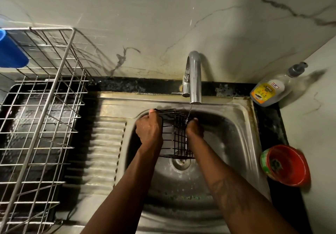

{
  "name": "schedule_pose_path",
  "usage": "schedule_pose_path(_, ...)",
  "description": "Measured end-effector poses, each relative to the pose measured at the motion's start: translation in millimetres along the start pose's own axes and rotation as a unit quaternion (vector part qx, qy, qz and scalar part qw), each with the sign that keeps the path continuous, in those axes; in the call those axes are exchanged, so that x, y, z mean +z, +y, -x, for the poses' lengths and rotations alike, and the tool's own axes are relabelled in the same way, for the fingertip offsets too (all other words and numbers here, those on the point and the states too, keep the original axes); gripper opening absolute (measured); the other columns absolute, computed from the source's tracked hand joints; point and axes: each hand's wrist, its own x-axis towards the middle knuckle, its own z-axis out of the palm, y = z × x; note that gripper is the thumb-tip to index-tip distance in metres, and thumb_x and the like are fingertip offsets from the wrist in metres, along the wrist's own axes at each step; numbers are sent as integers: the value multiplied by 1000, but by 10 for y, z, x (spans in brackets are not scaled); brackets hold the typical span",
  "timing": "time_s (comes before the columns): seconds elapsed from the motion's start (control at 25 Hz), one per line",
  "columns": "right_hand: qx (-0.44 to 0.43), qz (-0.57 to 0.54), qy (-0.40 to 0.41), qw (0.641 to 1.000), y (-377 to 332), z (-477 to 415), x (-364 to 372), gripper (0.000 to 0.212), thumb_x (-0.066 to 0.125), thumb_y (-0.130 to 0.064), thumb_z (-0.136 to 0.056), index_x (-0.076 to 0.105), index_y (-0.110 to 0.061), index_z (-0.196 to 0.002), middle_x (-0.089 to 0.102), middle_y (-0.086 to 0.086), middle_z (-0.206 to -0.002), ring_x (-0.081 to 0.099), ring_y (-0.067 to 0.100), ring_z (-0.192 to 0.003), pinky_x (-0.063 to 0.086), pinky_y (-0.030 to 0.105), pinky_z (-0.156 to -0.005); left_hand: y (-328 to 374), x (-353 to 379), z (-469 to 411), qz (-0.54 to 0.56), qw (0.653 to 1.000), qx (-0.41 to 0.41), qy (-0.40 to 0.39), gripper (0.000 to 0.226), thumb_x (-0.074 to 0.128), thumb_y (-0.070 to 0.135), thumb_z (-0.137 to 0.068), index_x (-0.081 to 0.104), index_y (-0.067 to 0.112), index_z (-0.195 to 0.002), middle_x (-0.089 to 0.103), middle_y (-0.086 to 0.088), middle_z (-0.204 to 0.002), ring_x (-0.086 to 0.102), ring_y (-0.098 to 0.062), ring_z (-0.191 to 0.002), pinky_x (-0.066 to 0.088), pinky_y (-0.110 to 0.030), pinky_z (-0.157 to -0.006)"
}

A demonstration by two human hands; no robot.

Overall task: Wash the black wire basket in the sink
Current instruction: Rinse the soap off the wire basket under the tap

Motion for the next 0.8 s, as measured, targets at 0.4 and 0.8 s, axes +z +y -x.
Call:
schedule_pose_path(0.4, -136, -14, -20, 990, -298, 880, 184, 73, 16, -64, -103, 5, -22, -162, 2, 2, -170, 4, 27, -156, 2, 62, -121, 40, -19, -141, -16, 999, -20, 31, 51, 47, 61, -88, 73, 16, -84, 72, -11, -87, 65, -29, -80, 56, -40, -76)
schedule_pose_path(0.8, -252, 34, 25, 967, -94, 905, -210, 61, 17, -54, -107, 57, -21, -140, 57, 13, -140, 54, 26, -124, 42, 38, -100, -43, -244, -158, -58, 985, 146, -73, 64, 40, 67, -101, 62, 20, -63, 61, 4, -62, 58, -11, -62, 44, -29, -62)
